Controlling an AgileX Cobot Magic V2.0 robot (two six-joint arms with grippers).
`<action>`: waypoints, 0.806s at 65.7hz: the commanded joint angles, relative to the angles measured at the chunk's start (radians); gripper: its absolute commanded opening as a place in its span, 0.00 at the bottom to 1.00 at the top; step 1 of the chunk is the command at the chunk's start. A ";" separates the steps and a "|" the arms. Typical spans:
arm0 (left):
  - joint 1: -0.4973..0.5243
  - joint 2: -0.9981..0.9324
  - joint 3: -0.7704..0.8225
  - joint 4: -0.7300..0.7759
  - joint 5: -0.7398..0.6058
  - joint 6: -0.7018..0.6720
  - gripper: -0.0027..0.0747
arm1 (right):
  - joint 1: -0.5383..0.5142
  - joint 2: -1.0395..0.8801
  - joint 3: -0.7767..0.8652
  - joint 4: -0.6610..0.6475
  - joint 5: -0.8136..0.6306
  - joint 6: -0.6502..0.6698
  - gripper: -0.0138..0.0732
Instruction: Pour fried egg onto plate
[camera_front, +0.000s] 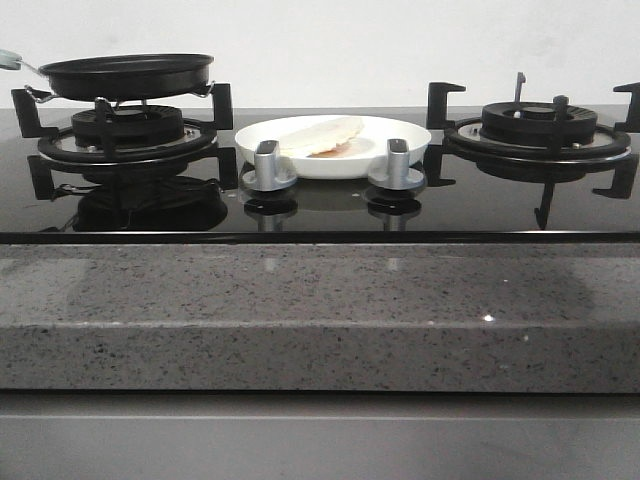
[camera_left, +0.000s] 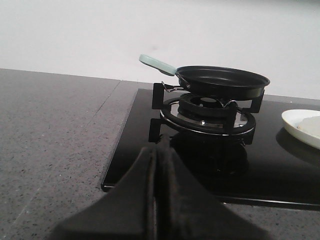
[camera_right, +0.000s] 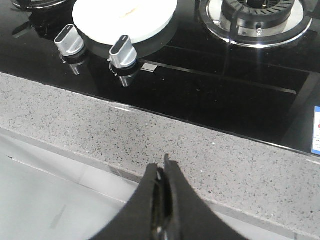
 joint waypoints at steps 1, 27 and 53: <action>0.002 -0.013 0.005 -0.001 -0.076 -0.010 0.01 | -0.002 0.004 -0.025 0.001 -0.059 -0.011 0.08; 0.003 -0.013 0.005 0.034 -0.076 -0.052 0.01 | -0.002 0.004 -0.025 0.001 -0.059 -0.011 0.08; 0.003 -0.013 0.005 0.059 -0.076 -0.056 0.01 | -0.002 0.004 -0.025 0.001 -0.059 -0.011 0.08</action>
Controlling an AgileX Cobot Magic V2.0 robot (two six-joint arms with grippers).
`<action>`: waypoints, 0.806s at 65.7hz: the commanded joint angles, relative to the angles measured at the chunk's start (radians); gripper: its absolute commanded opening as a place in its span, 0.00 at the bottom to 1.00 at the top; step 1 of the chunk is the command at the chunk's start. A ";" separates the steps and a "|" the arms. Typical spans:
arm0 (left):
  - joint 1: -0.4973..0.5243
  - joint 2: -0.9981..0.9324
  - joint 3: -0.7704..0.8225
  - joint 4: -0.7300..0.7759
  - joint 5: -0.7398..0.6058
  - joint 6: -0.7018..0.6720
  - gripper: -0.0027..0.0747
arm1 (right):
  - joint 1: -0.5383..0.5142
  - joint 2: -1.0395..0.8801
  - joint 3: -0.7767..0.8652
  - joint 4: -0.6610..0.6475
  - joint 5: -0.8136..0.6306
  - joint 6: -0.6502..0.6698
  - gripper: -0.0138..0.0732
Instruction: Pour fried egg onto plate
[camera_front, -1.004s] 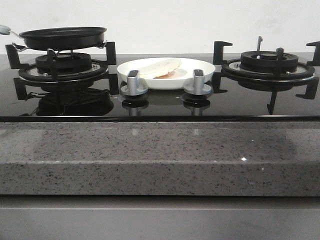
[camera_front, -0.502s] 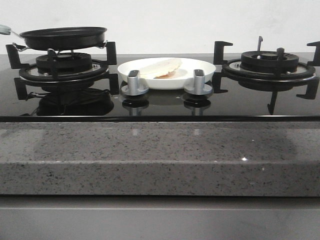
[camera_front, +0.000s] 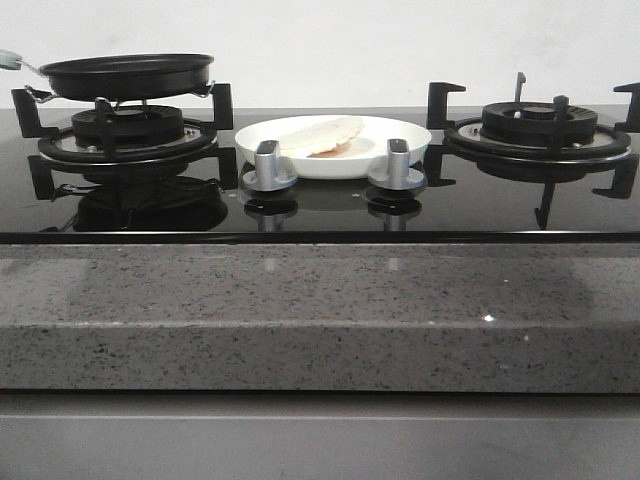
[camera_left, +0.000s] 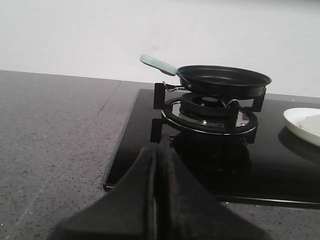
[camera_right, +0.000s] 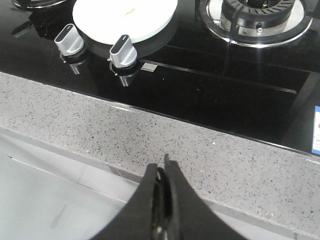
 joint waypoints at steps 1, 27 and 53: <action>0.001 -0.013 0.005 0.001 -0.076 -0.012 0.01 | -0.002 0.004 -0.025 0.001 -0.060 -0.011 0.08; 0.001 -0.013 0.005 0.001 -0.076 -0.012 0.01 | -0.002 0.004 -0.025 0.001 -0.060 -0.011 0.08; 0.001 -0.013 0.005 0.001 -0.076 -0.012 0.01 | -0.064 -0.082 0.097 -0.106 -0.332 -0.031 0.08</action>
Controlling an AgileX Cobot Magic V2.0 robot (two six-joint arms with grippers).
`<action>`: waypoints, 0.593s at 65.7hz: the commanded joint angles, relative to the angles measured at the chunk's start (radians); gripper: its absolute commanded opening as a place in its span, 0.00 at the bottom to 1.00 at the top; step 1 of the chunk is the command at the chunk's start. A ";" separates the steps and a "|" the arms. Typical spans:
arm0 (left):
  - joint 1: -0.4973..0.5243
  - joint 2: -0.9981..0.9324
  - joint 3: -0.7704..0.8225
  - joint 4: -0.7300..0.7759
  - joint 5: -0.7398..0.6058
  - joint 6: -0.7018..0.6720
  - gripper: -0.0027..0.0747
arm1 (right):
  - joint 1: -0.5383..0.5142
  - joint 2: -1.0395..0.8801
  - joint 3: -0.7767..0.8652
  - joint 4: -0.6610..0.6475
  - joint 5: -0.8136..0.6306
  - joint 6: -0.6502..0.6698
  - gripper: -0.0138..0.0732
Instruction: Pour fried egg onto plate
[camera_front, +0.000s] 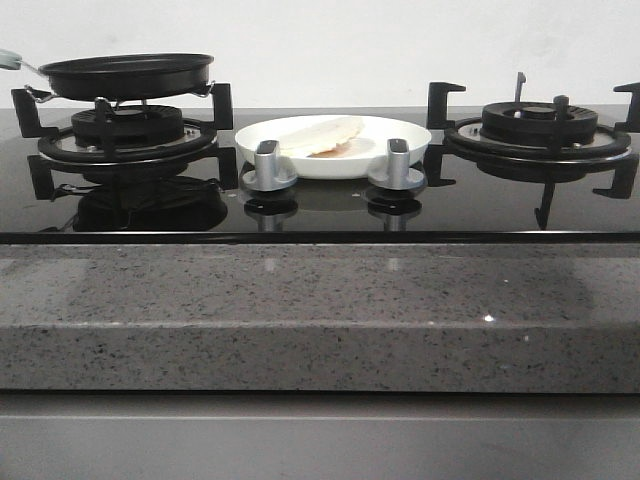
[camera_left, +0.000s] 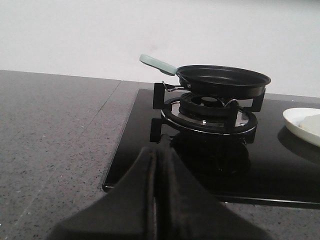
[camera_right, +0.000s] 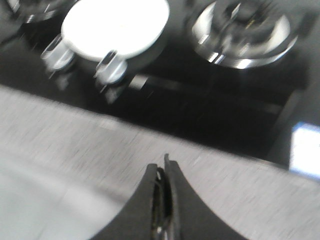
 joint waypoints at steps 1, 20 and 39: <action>0.001 -0.013 0.005 -0.001 -0.076 -0.008 0.01 | -0.047 -0.041 0.044 -0.047 -0.218 -0.020 0.08; 0.001 -0.013 0.005 -0.001 -0.076 -0.008 0.01 | -0.190 -0.283 0.467 -0.061 -0.647 -0.019 0.08; 0.001 -0.013 0.005 -0.001 -0.076 -0.008 0.01 | -0.227 -0.453 0.705 -0.059 -0.718 -0.019 0.08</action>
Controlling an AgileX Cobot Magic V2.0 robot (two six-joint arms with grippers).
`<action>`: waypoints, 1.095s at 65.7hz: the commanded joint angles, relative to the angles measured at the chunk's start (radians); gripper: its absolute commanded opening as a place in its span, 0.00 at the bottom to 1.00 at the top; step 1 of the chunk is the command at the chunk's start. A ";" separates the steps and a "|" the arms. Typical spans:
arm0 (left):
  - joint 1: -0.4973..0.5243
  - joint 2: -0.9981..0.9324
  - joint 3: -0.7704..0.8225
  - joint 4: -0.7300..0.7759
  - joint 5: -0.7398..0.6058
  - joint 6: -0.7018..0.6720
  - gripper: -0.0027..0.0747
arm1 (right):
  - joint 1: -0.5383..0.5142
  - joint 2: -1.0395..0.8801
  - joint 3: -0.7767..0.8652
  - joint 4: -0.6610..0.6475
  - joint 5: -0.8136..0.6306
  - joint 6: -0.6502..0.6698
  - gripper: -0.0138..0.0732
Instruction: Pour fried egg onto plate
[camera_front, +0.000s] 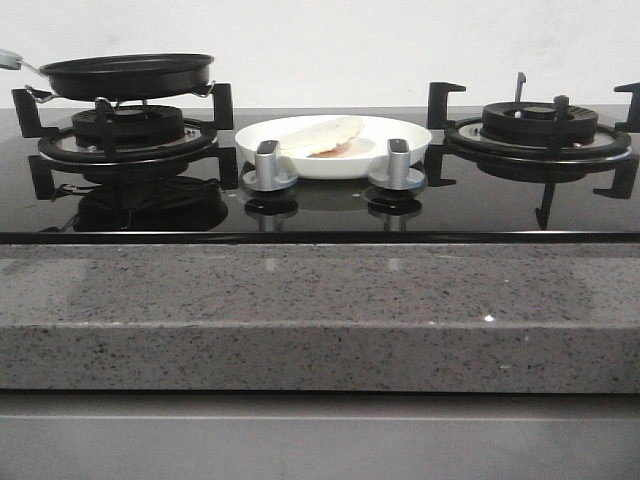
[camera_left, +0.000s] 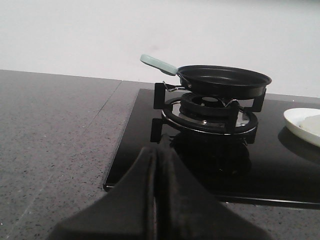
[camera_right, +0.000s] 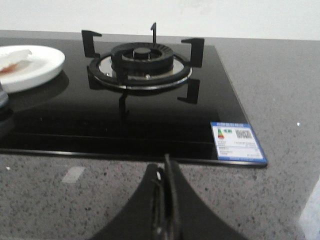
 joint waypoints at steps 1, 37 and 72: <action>0.001 -0.013 0.005 -0.001 -0.076 -0.008 0.01 | -0.007 -0.021 0.018 -0.009 -0.126 -0.012 0.08; 0.001 -0.013 0.005 -0.001 -0.076 -0.008 0.01 | -0.007 -0.053 0.078 -0.009 -0.281 -0.012 0.08; 0.001 -0.013 0.005 -0.001 -0.076 -0.008 0.01 | -0.007 -0.053 0.079 -0.052 -0.286 0.072 0.08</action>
